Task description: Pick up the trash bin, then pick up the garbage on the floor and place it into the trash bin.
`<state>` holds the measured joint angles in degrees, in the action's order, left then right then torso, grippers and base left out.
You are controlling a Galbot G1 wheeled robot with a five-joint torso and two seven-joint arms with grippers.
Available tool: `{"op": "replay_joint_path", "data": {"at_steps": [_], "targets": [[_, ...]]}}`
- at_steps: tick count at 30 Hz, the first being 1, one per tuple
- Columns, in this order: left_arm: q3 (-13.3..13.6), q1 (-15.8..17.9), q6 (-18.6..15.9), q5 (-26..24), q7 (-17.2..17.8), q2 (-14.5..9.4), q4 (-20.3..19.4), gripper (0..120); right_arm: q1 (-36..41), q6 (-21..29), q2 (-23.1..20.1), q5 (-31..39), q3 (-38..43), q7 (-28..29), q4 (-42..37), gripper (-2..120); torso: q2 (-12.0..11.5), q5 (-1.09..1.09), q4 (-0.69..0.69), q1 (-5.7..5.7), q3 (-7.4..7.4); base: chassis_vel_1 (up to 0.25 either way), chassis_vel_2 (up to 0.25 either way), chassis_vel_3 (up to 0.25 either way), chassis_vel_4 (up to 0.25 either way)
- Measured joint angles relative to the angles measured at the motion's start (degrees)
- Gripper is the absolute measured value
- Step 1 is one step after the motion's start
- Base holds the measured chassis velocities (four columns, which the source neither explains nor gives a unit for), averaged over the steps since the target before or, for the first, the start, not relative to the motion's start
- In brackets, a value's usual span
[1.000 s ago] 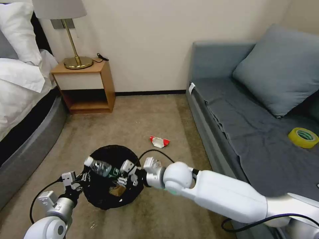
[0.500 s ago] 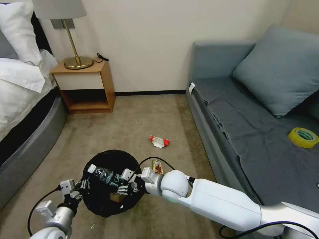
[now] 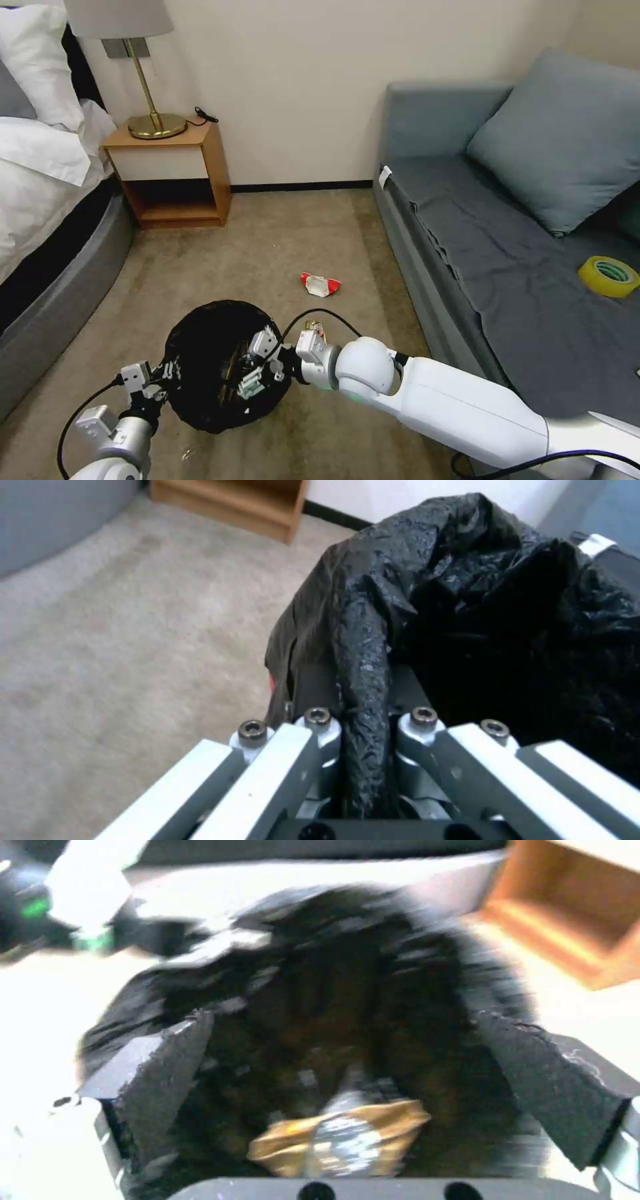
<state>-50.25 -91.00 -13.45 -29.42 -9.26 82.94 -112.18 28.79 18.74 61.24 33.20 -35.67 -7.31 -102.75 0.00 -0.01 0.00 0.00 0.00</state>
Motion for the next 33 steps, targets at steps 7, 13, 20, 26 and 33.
{"op": "replay_joint_path", "data": {"at_steps": [7, 13, 20, 26, 33], "targets": [[-3.9, 1.4, 1.6, 0.4, 1.0, -3.2, 2.3, 5, -0.7, -1.0, 2.5, 2.4, 2.9, 5.4, 8.7, 100, 0.0, 0.0, 0.01, 0.0, 0.0, 0.0, 0.0, 0.0, 0.0], [-6.2, 1.3, 2.5, -0.2, 0.5, -4.9, 3.3, 5, -1.6, 1.1, 3.8, 6.4, 0.5, 9.1, 14.1, 100, 0.0, -0.01, 0.0, 0.0, 0.0, 0.0, 0.0, 0.0, 0.0], [-10.3, 2.3, 3.5, -1.0, -2.0, -8.7, 4.6, 5, -2.4, 8.4, 10.3, 19.2, -1.4, 18.6, 23.6, 100, 0.0, 0.0, 0.01, 0.0, 0.0, 0.0, 0.0, 0.0, 0.0], [-12.1, 2.6, 4.3, -2.7, -4.3, -10.7, 7.1, 5, -4.3, 15.3, 15.6, 24.5, -1.2, 24.6, 35.6, 100, 0.0, -0.01, 0.02, 0.0, 0.0, 0.0, 0.0, 0.0, 0.0], [-12.9, 3.0, 4.8, -3.2, -5.6, -11.2, 8.4, 5, -5.9, 15.7, 19.0, 21.1, 0.0, 23.4, 48.9, 100, 0.0, 0.0, 0.01, 0.0, 0.0, 0.0, 0.0, 0.0, 0.0]]}}
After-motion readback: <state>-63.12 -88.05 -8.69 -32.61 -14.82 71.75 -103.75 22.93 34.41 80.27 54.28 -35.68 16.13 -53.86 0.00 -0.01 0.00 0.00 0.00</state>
